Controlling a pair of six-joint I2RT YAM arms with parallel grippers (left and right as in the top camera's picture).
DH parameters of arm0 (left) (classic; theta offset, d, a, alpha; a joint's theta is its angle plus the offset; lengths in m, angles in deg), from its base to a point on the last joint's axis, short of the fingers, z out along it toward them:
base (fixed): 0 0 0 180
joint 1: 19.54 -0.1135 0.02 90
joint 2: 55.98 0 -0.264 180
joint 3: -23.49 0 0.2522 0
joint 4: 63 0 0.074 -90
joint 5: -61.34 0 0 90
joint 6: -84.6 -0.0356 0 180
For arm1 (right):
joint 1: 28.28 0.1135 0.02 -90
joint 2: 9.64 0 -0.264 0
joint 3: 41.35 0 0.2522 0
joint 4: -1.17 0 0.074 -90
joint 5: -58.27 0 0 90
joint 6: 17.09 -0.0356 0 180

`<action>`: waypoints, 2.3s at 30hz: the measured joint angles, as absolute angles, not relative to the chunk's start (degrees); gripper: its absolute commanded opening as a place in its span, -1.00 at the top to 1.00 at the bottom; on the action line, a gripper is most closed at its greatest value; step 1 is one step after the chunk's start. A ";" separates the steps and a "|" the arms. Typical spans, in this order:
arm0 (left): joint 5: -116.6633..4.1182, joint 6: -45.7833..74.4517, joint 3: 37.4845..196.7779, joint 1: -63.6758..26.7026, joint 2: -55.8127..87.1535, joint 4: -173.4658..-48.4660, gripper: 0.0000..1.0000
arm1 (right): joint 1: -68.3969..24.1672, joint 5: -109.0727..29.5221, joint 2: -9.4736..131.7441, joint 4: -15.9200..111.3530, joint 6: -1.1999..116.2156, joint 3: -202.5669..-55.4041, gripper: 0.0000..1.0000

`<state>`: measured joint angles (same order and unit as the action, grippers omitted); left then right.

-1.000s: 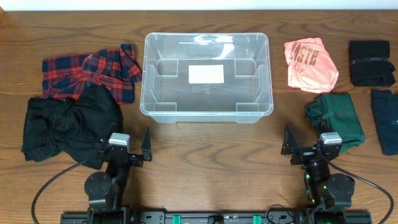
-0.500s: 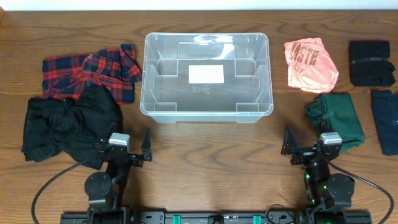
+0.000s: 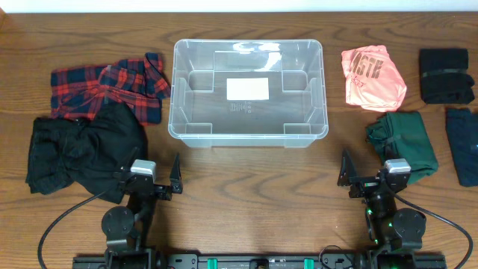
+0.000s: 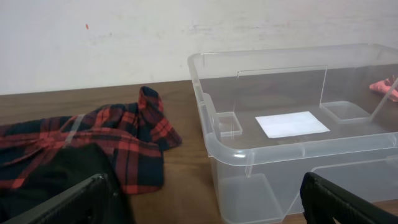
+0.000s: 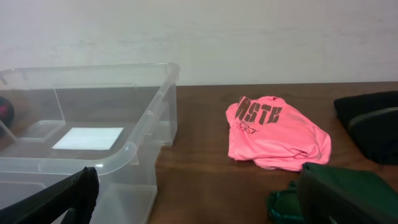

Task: Pack container

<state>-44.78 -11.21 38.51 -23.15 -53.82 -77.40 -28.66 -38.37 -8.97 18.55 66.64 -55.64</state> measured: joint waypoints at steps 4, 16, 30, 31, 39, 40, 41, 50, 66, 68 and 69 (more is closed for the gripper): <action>-44.80 -11.21 38.51 -23.13 -53.82 -77.40 -0.96 | -28.66 -38.37 -8.97 18.55 66.62 -55.64 -0.98; -44.80 -11.21 38.53 -23.15 -53.82 -77.40 -0.96 | -28.66 -38.37 -8.97 18.55 66.62 -55.64 -0.99; -44.78 -11.21 38.51 -23.13 -53.82 -77.40 -0.96 | -28.66 -38.37 -8.97 18.55 66.62 -55.64 -0.98; -44.78 -11.21 38.53 -23.15 -53.82 -77.40 -0.96 | -28.66 -38.37 -8.97 18.55 66.62 -55.64 -0.99; -44.80 -11.21 38.51 -23.13 -53.82 -77.40 -0.96 | -28.66 -38.34 -8.97 18.55 66.62 -55.64 -0.99; -44.80 -11.21 38.51 -23.13 -53.82 -77.40 -0.96 | -28.66 -38.37 -8.97 18.55 66.64 -55.64 -0.99; -44.80 -11.21 38.53 -23.13 -53.82 -77.40 -0.96 | -28.66 -38.37 -8.97 18.55 66.64 -55.64 -0.99; -44.80 -11.21 38.51 -23.15 -53.82 -77.40 -0.96 | -28.66 -38.37 -8.97 18.55 66.64 -55.64 -0.98; -44.80 -11.21 38.51 -23.13 -53.82 -77.40 -0.96 | -28.66 -34.10 -8.97 17.70 67.15 -55.62 -0.98; -44.80 -11.21 38.51 -23.15 -53.82 -77.40 -0.96 | -28.66 -33.32 -8.97 18.77 67.17 -55.62 -0.99; -44.80 -11.21 38.51 -23.13 -53.82 -77.40 -0.96 | -28.66 -33.08 -8.95 18.96 67.19 -55.60 -0.98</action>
<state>-44.80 -11.21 38.51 -23.13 -53.82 -77.40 -28.66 -33.08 -8.95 18.96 67.19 -55.60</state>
